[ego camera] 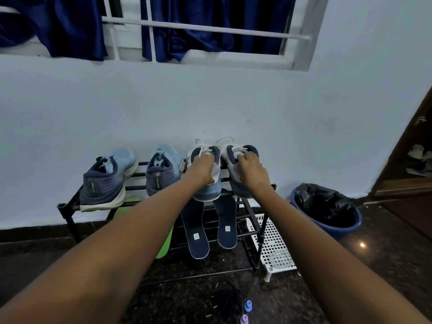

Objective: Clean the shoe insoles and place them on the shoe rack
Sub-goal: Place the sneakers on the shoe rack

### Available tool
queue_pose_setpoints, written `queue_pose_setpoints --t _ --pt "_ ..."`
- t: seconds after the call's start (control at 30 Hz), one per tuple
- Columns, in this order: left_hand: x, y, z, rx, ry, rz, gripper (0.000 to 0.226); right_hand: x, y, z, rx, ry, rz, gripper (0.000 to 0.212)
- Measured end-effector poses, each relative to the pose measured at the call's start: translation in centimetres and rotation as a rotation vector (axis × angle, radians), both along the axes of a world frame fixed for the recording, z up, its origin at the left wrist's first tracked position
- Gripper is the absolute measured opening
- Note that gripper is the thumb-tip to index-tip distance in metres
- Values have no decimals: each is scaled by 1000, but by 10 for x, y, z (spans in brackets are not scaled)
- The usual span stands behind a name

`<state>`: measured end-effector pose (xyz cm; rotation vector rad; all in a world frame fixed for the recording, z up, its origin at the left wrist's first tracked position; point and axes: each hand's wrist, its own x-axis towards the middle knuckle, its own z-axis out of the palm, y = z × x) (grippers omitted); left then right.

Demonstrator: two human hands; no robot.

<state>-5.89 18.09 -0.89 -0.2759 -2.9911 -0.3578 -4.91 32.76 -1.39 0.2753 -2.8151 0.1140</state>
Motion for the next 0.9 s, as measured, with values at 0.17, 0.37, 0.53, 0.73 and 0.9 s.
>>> queue_pose_setpoints --t 0.17,0.37,0.53,0.73,0.9 --pt "19 -5 -8 -39 78 -19 61 13 5 -4 -16 11 57 63" --pt "60 0 5 -104 131 -70 71 57 10 11 39 -7 141 64" --pt "102 15 22 -180 164 -45 74 94 16 23 101 44 139 58" --pt "150 38 18 -125 106 -82 69 132 27 17 203 2 84 61" --pt "168 52 -9 -136 55 -117 65 148 44 -4 227 -20 49 62"
